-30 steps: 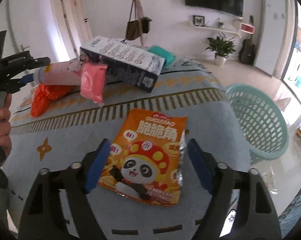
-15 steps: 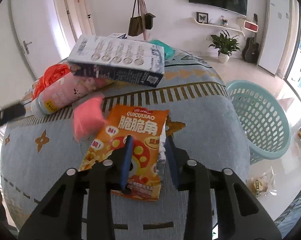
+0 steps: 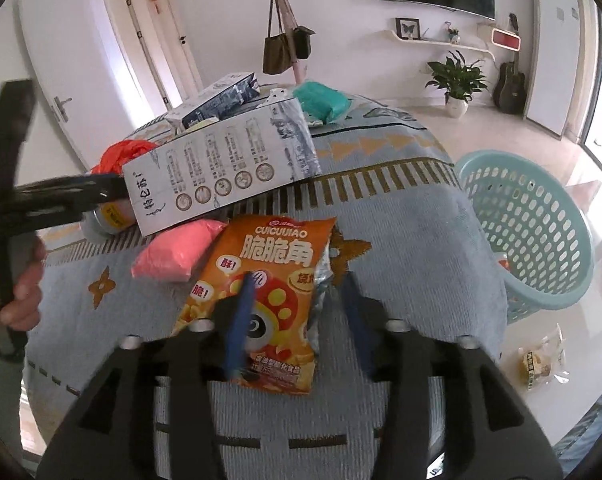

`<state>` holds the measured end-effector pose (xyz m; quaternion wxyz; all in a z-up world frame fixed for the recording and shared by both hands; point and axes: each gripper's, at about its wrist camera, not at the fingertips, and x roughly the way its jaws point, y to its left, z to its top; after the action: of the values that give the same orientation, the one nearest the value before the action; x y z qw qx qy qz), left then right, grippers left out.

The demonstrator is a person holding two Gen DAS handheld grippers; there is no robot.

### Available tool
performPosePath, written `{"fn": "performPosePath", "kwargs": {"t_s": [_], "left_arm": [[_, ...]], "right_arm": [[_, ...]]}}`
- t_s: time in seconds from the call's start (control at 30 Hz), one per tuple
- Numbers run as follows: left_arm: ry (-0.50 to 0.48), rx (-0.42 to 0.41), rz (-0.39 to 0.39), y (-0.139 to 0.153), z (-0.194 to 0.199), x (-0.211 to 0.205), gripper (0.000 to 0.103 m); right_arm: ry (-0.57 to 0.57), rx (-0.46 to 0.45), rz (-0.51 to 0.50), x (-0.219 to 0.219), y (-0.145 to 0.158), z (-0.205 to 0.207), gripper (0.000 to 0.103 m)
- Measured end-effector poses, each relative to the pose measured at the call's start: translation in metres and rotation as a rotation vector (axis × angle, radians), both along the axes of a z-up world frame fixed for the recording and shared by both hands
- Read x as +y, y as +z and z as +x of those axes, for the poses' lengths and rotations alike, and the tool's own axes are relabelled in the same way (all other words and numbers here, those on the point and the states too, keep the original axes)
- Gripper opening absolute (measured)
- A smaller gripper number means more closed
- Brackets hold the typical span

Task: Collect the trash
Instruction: 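Reach back to the table with both grippers toward the pink bottle and pink packet, then grasp the pink bottle with the left gripper while the right gripper grasps the pink packet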

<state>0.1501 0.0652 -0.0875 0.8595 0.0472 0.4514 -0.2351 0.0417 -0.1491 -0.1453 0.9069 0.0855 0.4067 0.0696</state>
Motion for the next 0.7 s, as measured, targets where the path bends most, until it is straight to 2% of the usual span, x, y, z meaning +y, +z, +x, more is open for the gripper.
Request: {"fn": "performPosePath", "kwargs": {"t_s": [0.1,0.17,0.23,0.3,0.33,0.43,0.53,0.7], "left_arm": [[0.002,0.024,-0.012,-0.004,0.006,-0.004,0.065],[0.0,0.034,0.011,-0.006,0.004,-0.009,0.063],[-0.011,0.065,0.035,-0.012,0.002,-0.016,0.056],[-0.01,0.095,0.037,-0.015,-0.004,-0.02,0.047],[0.002,0.095,0.028,-0.016,-0.007,-0.019,0.046],[0.07,0.079,-0.011,-0.014,-0.018,-0.011,0.046],[0.136,0.042,-0.062,-0.007,-0.037,0.002,0.045],[0.228,-0.01,-0.122,0.01,-0.064,0.028,0.044]], "right_arm": [[0.016,0.02,0.009,0.004,-0.003,0.001,0.06],[0.019,0.031,0.01,0.01,-0.004,0.002,0.067],[0.03,0.045,0.014,0.015,-0.003,0.003,0.072],[0.041,0.048,0.03,0.018,0.0,0.002,0.073],[0.049,0.045,0.033,0.02,0.001,0.001,0.073],[0.034,0.06,-0.022,0.024,0.0,0.003,0.073],[0.031,0.065,-0.007,0.022,-0.001,0.002,0.073],[0.062,-0.01,0.02,0.034,0.022,-0.001,0.073]]}}
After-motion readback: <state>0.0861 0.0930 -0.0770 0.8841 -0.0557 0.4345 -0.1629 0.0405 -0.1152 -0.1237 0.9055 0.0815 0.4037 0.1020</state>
